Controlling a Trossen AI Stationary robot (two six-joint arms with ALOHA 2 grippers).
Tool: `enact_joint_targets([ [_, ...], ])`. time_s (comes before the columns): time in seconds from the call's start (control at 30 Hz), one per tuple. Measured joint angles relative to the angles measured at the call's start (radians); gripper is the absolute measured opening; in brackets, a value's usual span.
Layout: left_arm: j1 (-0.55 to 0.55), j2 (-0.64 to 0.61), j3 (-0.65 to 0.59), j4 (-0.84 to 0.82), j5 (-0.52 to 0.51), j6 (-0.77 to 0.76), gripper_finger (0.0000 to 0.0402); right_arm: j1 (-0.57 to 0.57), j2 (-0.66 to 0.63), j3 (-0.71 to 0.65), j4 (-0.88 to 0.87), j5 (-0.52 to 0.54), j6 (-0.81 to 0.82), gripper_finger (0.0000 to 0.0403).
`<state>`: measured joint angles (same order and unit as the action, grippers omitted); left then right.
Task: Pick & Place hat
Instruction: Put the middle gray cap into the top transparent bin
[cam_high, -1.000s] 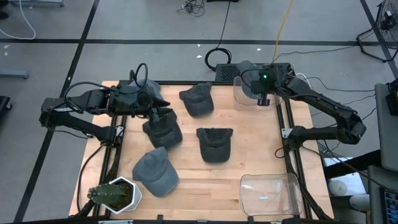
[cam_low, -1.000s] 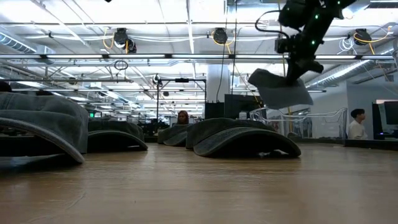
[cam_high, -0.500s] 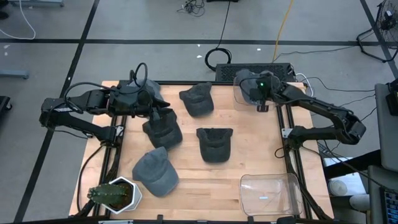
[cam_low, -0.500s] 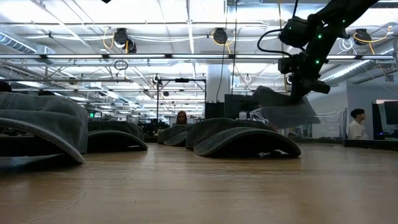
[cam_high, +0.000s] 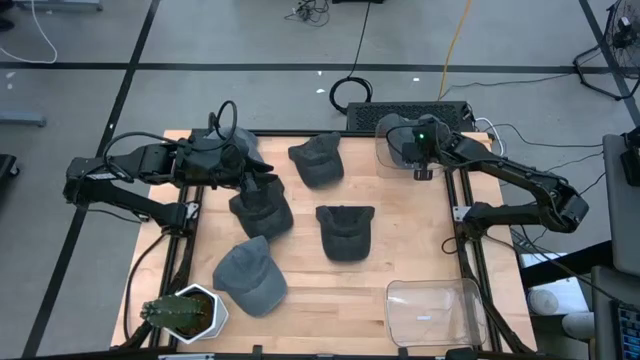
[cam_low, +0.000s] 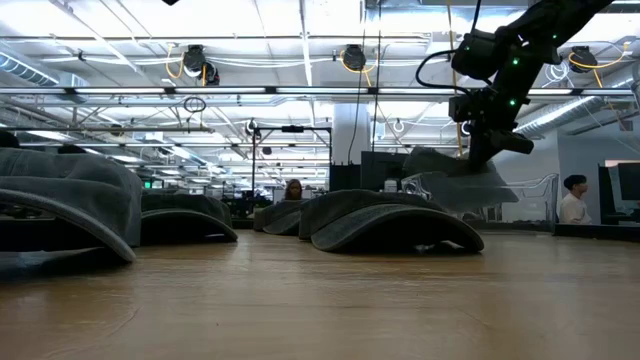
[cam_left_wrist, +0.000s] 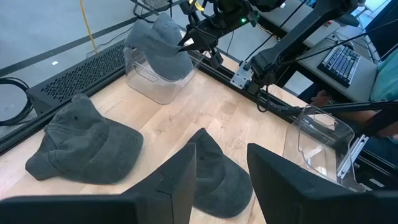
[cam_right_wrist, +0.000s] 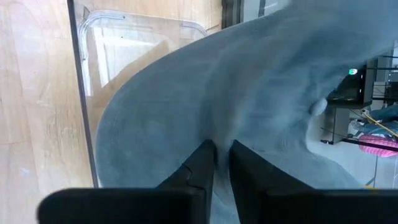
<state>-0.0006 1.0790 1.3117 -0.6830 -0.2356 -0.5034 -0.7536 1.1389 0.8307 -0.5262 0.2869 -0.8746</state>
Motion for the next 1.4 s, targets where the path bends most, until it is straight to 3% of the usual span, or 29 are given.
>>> enact_joint_targets([
  [0.3,0.0,0.0,0.0,0.0,0.0,0.0,0.0152,0.0,0.0,0.0,0.0,0.003,0.008,0.0083],
  [0.53,0.0,0.0,0.0,-0.001,0.0,0.001,0.0152,0.0,0.0,0.0,0.009,0.004,0.077,0.0093],
  [0.7,0.0,0.0,0.0,-0.001,0.0,0.001,0.0152,0.0,-0.042,0.001,0.109,0.023,0.314,0.0085],
  [0.9,0.0,0.0,0.0,-0.001,0.0,-0.004,0.0152,0.0,-0.075,0.108,0.207,-0.171,0.662,0.0084],
  [1.13,0.0,0.0,0.0,-0.001,0.001,-0.001,0.0152,-0.08,0.087,0.236,0.162,-0.393,1.022,0.0088],
  [1.4,0.0,0.0,0.0,-0.002,0.01,0.027,0.0152,-0.152,0.24,0.29,0.183,-0.42,1.165,0.0088],
])
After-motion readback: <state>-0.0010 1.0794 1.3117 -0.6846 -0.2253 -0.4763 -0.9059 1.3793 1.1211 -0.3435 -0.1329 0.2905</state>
